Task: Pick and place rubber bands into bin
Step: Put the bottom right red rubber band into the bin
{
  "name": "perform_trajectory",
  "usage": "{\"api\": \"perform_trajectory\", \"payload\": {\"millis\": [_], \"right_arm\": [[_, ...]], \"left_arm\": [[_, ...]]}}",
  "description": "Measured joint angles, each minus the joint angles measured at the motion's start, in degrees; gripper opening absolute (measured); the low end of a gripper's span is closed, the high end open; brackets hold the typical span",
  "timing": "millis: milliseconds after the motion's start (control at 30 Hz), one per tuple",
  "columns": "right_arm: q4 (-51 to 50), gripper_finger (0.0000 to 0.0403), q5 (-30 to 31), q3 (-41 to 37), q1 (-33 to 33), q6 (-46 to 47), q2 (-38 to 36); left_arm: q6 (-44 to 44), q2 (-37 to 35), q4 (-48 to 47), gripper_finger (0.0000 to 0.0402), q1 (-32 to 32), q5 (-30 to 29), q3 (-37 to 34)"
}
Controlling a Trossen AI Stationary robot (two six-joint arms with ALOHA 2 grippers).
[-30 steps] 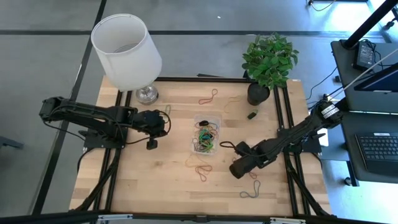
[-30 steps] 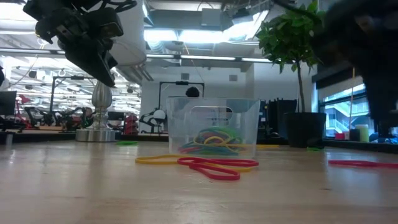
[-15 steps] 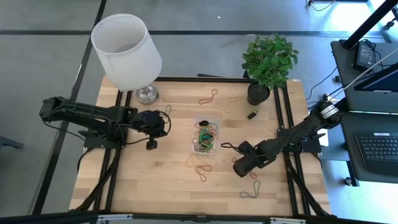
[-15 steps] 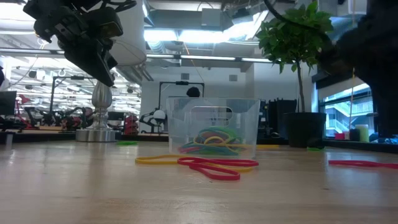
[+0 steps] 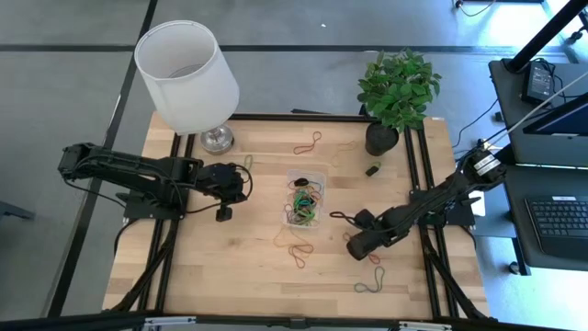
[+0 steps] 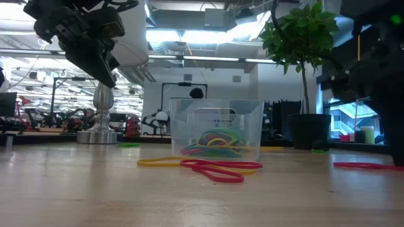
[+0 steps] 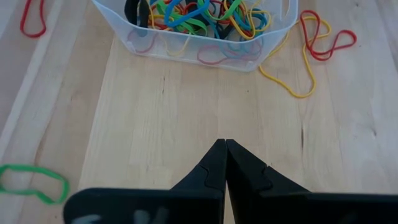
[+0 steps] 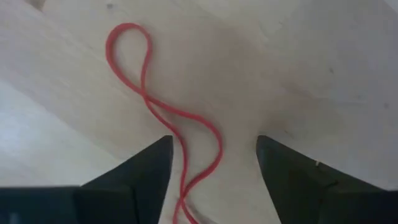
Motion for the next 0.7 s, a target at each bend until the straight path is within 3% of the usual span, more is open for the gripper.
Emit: {"api": "perform_trajectory", "payload": {"millis": [267,567,700], "right_arm": [[0.40,0.0187,-1.13,-0.99,0.13,-0.39,1.25],[-0.56,0.0027,0.40,-1.16,0.24,0.02,1.95],[-1.25,0.0010,0.53,-0.13,0.24,-0.04,2.20]], "left_arm": [[-0.31,0.00,-0.01,0.0001,0.01,-0.36,0.00],[-0.31,0.00,0.01,0.0001,0.01,-0.71,0.00],[-0.31,0.00,0.01,0.0003,0.01,-1.93,0.00]]}}
